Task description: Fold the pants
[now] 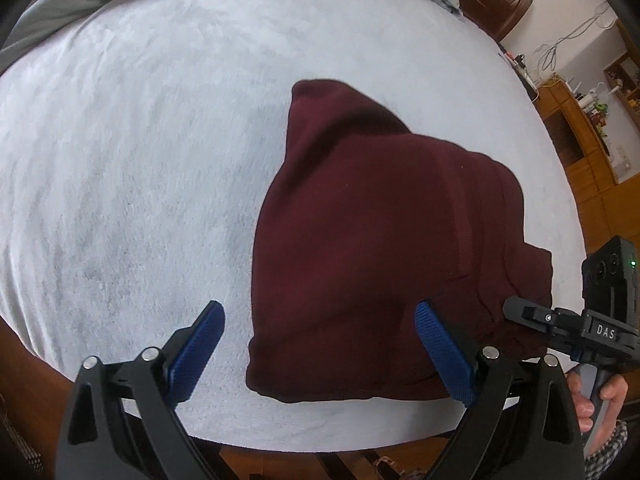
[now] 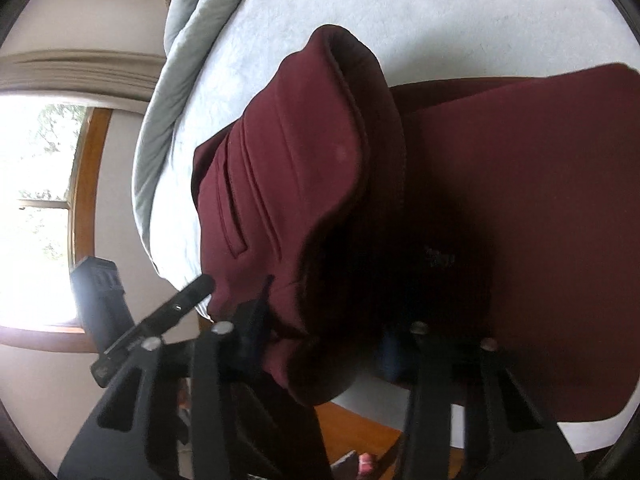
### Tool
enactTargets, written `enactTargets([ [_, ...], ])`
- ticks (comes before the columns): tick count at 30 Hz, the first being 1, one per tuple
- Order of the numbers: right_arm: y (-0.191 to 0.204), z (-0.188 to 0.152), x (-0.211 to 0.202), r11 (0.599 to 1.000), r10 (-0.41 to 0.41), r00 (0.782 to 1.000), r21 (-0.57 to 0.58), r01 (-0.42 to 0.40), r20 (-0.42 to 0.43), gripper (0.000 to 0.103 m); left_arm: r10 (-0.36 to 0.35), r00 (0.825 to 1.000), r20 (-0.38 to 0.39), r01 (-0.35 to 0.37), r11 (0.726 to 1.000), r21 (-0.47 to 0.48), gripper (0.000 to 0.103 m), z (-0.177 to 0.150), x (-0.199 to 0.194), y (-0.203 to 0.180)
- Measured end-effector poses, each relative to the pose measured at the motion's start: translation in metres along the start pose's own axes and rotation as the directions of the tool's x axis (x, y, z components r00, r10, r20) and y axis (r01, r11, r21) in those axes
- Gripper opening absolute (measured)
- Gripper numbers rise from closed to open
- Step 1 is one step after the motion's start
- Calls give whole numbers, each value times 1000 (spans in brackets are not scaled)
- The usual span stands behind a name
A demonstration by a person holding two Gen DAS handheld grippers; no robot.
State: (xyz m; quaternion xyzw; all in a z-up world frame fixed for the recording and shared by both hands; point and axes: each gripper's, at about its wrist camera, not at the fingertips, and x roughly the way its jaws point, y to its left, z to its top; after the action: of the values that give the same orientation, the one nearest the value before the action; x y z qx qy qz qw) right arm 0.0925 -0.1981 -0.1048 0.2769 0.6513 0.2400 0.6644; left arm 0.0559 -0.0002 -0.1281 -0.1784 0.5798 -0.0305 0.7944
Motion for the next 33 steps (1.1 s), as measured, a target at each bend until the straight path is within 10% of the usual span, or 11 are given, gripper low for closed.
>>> enactTargets([
  [22, 21, -18, -119, 989, 4, 977, -146, 28, 214, 25, -125, 992, -20, 125, 992, 27, 96, 8, 3, -48],
  [33, -64, -35, -122, 991, -124, 975, -16, 129, 185, 26, -139, 984, -109, 146, 988, 54, 97, 12, 40, -78],
])
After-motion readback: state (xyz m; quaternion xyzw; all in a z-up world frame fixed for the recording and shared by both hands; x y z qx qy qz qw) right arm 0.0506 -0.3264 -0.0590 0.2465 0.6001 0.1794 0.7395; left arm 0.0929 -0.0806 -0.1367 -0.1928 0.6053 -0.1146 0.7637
